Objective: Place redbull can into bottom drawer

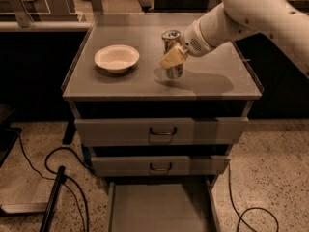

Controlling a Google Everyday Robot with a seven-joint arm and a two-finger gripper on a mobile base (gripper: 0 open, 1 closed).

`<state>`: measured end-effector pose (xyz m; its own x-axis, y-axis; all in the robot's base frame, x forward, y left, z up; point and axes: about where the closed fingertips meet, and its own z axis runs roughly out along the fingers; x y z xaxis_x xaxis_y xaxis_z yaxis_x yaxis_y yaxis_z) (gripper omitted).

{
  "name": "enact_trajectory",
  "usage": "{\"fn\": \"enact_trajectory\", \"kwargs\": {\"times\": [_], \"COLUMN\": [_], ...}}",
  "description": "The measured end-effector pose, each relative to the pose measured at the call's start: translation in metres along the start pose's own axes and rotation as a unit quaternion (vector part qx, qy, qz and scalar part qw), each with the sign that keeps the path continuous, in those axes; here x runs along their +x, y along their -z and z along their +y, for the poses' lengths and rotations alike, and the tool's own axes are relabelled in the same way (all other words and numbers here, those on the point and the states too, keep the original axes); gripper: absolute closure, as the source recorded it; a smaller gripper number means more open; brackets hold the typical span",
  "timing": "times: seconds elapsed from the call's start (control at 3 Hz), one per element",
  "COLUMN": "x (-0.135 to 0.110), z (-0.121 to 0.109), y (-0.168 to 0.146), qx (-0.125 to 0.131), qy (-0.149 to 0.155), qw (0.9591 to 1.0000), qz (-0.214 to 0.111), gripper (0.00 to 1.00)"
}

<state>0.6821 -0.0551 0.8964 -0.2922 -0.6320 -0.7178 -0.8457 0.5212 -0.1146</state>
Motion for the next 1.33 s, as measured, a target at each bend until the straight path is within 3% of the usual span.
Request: {"fn": "enact_trajectory", "kwargs": {"times": [0.33, 0.67, 1.0, 1.33], "x": [0.008, 0.015, 0.014, 0.021], "z": [0.034, 0.041, 0.034, 0.046], "y": [0.031, 0.03, 0.038, 0.06], "qx": [0.009, 0.006, 0.018, 0.033], "qy": [-0.025, -0.025, -0.026, -0.046], "qw": [0.9997, 0.9996, 0.9995, 0.9984], "qz": [0.001, 0.008, 0.008, -0.003], "gripper": [1.0, 1.0, 1.0, 1.0]}}
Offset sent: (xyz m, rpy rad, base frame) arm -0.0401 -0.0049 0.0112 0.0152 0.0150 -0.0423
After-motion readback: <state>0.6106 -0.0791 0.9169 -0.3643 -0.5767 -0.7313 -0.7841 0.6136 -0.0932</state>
